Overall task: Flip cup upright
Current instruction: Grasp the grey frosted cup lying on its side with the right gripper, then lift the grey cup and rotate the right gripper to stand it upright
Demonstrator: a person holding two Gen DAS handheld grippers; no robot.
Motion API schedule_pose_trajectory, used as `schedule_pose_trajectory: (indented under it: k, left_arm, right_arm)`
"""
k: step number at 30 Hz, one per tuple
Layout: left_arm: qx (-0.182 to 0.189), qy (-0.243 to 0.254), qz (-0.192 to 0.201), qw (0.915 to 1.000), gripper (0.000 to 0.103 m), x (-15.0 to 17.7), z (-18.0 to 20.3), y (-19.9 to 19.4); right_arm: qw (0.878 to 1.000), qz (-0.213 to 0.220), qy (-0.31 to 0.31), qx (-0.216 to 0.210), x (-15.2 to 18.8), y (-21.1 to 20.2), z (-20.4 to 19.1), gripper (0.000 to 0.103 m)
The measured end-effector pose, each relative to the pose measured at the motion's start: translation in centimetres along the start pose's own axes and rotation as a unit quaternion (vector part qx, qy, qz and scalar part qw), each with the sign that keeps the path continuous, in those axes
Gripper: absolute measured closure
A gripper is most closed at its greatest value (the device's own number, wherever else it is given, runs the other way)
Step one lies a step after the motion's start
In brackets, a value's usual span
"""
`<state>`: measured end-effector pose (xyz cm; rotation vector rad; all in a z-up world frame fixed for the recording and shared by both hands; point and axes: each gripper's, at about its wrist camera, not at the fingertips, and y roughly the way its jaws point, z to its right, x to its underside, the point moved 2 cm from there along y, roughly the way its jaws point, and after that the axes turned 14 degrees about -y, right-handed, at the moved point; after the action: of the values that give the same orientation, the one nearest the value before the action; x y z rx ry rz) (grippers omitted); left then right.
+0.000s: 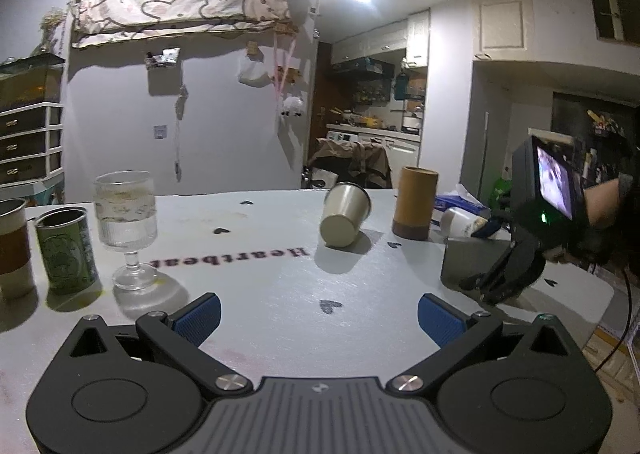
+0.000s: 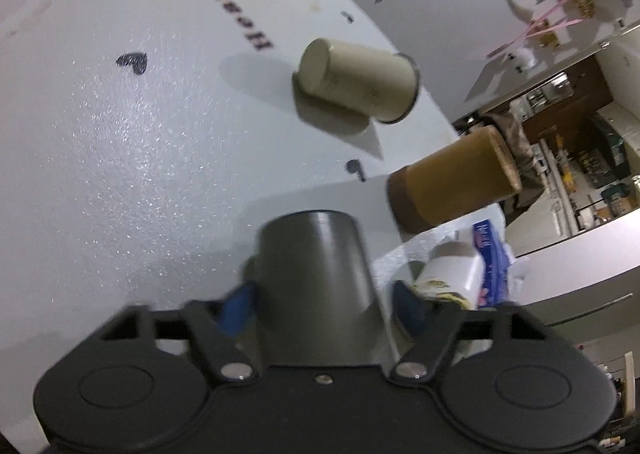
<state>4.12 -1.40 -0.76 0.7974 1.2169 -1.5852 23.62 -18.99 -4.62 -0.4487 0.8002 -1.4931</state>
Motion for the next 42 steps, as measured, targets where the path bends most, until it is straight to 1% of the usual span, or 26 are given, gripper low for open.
schedule_pose_trajectory:
  k: [2, 3, 7, 10, 12, 15, 19, 23, 26, 28, 29, 31, 34, 36, 37, 38, 40, 42]
  left_arm:
    - [-0.005, -0.008, 0.005, 0.9999, 0.000, -0.2, -0.5, -0.2]
    - [-0.009, -0.012, 0.007, 0.9999, 0.000, -0.3, -0.8, -0.3]
    - [-0.021, -0.023, 0.014, 0.9994, 0.000, -0.6, -1.9, -0.9]
    - [-0.030, -0.032, 0.020, 0.9988, 0.000, -0.7, -2.9, -1.5]
    - [-0.036, -0.038, 0.025, 0.9983, 0.000, -0.9, -3.6, -1.9]
    - [-0.048, -0.047, 0.033, 0.9972, 0.000, -1.1, -4.6, -2.7]
    - [-0.065, -0.064, 0.042, 0.9949, 0.000, -1.3, -6.4, -3.7]
    - [-0.081, -0.085, 0.050, 0.9919, 0.000, -1.4, -8.2, -4.8]
    - [-0.093, -0.097, 0.053, 0.9895, 0.000, -1.3, -9.6, -5.6]
    - [-0.102, -0.104, 0.053, 0.9879, 0.000, -1.2, -10.5, -6.0]
    - [-0.104, -0.107, 0.053, 0.9874, 0.000, -1.2, -10.9, -6.1]
    - [-0.110, -0.111, 0.051, 0.9865, 0.000, -1.2, -11.5, -6.2]
    - [-0.113, -0.105, 0.047, 0.9869, 0.000, -1.2, -11.9, -5.7]
    - [-0.112, -0.096, 0.040, 0.9882, 0.000, -1.3, -11.9, -4.8]
    - [-0.112, -0.095, 0.035, 0.9886, 0.000, -1.3, -12.0, -4.4]
    - [-0.111, -0.095, 0.030, 0.9888, 0.000, -1.2, -12.1, -4.0]
    - [-0.109, -0.096, 0.019, 0.9892, 0.000, -1.0, -12.1, -3.3]
    - [-0.111, -0.094, 0.011, 0.9893, 0.000, -0.7, -12.0, -2.9]
  right_arm:
    - [1.000, 0.001, -0.017, 0.014, -0.6, 0.0, -0.6, 0.035]
    - [0.999, 0.009, -0.027, 0.015, -1.0, -0.3, -1.1, 0.035]
    - [0.996, 0.061, -0.072, 0.004, -3.0, -2.7, -3.6, 0.036]
    - [0.986, 0.109, -0.126, 0.003, -4.7, -5.4, -6.4, 0.036]
    - [0.977, 0.139, -0.160, 0.001, -5.8, -7.3, -8.3, 0.036]
    - [0.961, 0.177, -0.213, 0.008, -7.3, -9.7, -11.0, 0.036]
    - [0.933, 0.225, -0.282, 0.022, -9.1, -12.9, -14.2, 0.036]
    - [0.893, 0.273, -0.354, 0.048, -10.9, -14.8, -16.7, 0.036]
    - [0.868, 0.296, -0.396, 0.048, -12.1, -15.4, -18.1, 0.036]
    - [0.855, 0.306, -0.416, 0.040, -12.8, -15.6, -18.7, 0.036]
    - [0.854, 0.307, -0.419, 0.032, -13.0, -15.6, -18.6, 0.036]
    - [0.854, 0.307, -0.419, 0.016, -13.8, -15.1, -18.5, 0.036]
    - [0.857, 0.314, -0.410, 0.015, -14.0, -14.8, -18.4, 0.036]
    - [0.860, 0.313, -0.403, 0.010, -13.8, -14.8, -18.3, 0.035]
    - [0.862, 0.312, -0.400, 0.009, -13.8, -14.8, -18.1, 0.031]
    - [0.863, 0.312, -0.397, 0.011, -13.7, -14.9, -18.0, 0.024]
    - [0.867, 0.316, -0.385, 0.017, -13.8, -15.1, -18.4, 0.013]
    - [0.872, 0.326, -0.364, 0.017, -12.9, -15.9, -18.4, 0.012]
